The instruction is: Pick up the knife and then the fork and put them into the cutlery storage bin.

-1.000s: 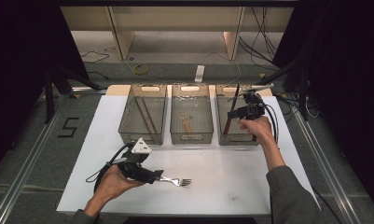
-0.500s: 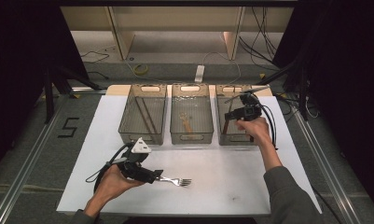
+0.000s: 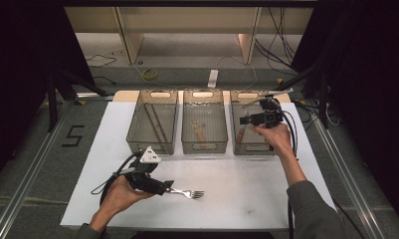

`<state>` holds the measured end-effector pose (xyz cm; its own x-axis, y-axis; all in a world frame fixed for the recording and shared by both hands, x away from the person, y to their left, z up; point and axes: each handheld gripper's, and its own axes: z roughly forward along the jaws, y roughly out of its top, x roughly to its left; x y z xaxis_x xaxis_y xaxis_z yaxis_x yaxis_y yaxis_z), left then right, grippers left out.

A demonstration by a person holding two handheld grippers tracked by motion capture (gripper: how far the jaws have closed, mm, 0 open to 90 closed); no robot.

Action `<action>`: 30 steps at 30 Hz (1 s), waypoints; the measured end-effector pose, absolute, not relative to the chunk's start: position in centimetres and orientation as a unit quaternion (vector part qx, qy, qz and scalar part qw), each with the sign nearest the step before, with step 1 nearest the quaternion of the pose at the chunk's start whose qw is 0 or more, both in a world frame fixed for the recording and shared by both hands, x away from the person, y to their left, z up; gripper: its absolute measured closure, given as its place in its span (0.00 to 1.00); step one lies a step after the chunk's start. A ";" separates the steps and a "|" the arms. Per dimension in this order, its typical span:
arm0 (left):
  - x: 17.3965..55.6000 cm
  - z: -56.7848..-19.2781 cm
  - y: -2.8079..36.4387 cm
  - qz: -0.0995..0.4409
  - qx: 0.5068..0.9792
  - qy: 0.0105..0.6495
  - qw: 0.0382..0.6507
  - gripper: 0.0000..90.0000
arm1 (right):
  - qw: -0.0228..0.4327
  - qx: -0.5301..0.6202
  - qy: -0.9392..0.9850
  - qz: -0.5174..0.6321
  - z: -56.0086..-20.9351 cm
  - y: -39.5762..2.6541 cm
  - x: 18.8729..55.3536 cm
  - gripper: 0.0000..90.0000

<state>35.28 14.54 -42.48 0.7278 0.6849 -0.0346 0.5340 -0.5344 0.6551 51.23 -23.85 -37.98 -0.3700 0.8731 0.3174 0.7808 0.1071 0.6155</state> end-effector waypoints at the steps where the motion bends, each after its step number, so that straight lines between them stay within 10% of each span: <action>1: 35.3 -42.5 14.5 0.114 0.869 0.351 0.331 0.19 | 0.065 0.552 0.742 0.374 -37.7 -23.9 50.9 0.45; 30: 36.3 -43.0 15.0 0.105 0.884 0.356 0.285 0.19 | 0.061 0.437 0.749 0.494 -38.5 -23.7 38.5 0.32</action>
